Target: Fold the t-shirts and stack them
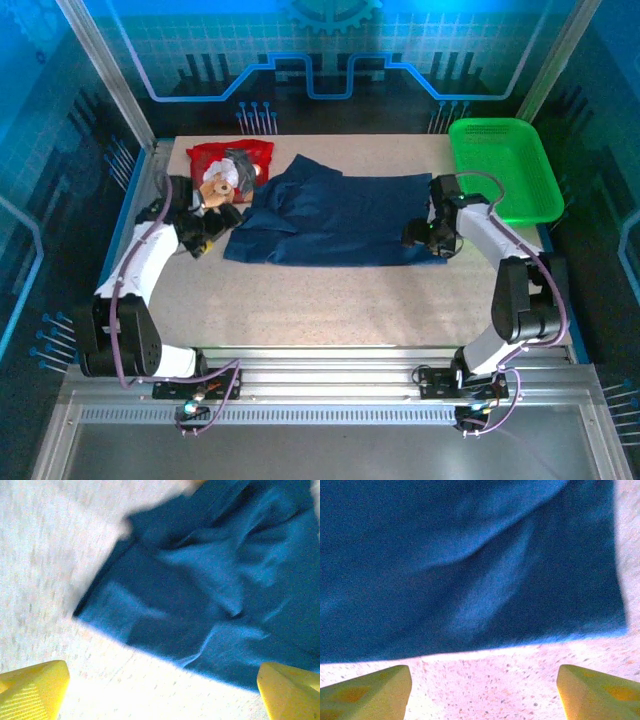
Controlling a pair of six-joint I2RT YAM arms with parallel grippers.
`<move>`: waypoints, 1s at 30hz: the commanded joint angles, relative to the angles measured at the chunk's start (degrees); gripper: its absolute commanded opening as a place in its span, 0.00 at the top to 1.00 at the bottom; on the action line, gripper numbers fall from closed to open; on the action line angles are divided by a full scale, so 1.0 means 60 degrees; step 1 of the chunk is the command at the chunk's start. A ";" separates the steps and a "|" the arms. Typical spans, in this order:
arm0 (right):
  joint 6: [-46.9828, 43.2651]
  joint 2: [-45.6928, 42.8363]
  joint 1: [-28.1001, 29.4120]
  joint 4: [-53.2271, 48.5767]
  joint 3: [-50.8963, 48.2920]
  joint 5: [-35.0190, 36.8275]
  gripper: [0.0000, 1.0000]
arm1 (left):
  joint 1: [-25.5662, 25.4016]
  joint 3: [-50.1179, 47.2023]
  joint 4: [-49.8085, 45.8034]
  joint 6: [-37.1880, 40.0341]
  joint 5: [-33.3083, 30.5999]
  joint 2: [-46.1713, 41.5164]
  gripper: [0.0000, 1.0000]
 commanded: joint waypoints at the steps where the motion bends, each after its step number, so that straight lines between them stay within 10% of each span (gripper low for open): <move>1: 0.0295 0.0522 0.0229 0.0627 -0.0137 -0.0392 0.23 | -0.0021 -0.0781 0.0357 -0.0956 0.0271 0.0514 0.07; 13: 0.0460 0.2911 0.0221 0.0317 0.1382 0.0904 0.33 | -0.0063 -0.0351 0.1971 -0.1144 -0.0596 0.3025 0.41; 20: 0.0608 0.3288 0.0249 -0.0138 0.1476 0.1783 0.48 | -0.0078 0.0012 0.1413 -0.0727 -0.1565 0.3546 0.92; 30: 0.1064 0.2588 0.0523 -0.0955 0.0726 0.1925 0.48 | 0.0032 -0.1615 0.0204 -0.0540 -0.1865 0.1484 0.97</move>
